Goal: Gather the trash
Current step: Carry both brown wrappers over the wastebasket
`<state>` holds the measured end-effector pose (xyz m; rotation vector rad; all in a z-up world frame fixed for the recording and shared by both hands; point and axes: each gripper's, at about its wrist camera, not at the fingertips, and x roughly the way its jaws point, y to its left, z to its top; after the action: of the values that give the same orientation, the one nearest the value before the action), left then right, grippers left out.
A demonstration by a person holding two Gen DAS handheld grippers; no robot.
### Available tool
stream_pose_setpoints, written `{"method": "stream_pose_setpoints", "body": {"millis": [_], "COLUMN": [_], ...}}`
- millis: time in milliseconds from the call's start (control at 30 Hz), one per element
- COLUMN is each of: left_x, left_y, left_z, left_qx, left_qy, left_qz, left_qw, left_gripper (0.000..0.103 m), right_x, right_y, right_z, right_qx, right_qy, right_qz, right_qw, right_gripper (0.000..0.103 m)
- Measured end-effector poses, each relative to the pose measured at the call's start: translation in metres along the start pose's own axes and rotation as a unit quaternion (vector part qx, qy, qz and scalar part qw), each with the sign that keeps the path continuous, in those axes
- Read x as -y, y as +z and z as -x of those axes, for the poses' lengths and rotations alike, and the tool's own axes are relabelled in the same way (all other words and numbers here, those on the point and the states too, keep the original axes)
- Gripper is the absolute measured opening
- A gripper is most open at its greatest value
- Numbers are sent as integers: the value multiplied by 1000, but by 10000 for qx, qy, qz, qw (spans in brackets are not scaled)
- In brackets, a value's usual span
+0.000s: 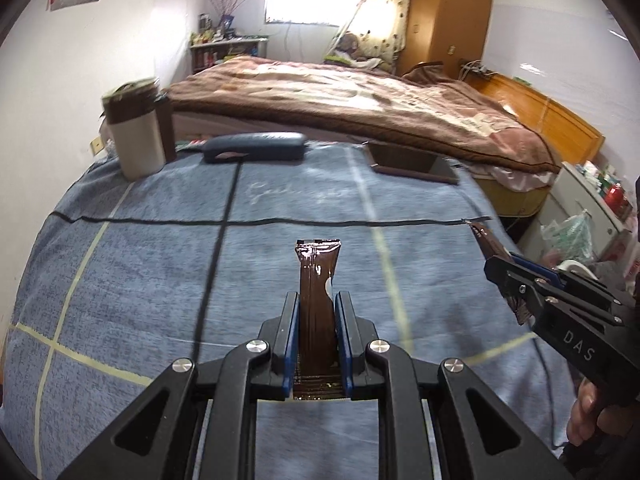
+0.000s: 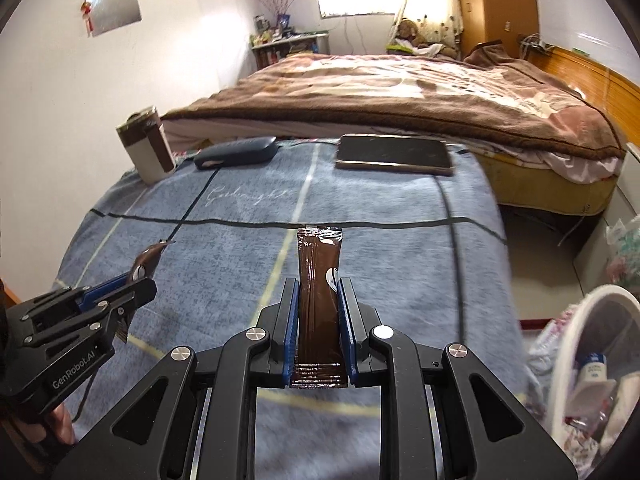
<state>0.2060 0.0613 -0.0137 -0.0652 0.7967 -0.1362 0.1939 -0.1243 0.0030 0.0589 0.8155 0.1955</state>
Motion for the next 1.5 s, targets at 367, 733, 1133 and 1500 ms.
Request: {"method": "stream_pose_setpoints", "body": {"millis": [367, 733, 1133, 1500], "left_x": [66, 125, 187, 261], "left_y": [0, -3, -9, -19], "left_z": [24, 38, 44, 27], "left_qx": [241, 381, 414, 70], "left_qy": [-399, -752, -1232, -1855], "left_qz": [-493, -891, -1244, -1501], "left_qw": [9977, 9924, 9837, 9711], "left_gripper": [18, 18, 19, 19], "right_x": [44, 84, 125, 183], "right_y": [-15, -30, -48, -69], "right_z": [50, 87, 120, 135], "right_qx": [380, 649, 820, 638], "right_qy": [-317, -659, -1062, -1608], "right_qz": [-304, -614, -891, -1297], "right_qw": [9983, 9938, 9869, 9764], "right_gripper": [21, 21, 21, 21]}}
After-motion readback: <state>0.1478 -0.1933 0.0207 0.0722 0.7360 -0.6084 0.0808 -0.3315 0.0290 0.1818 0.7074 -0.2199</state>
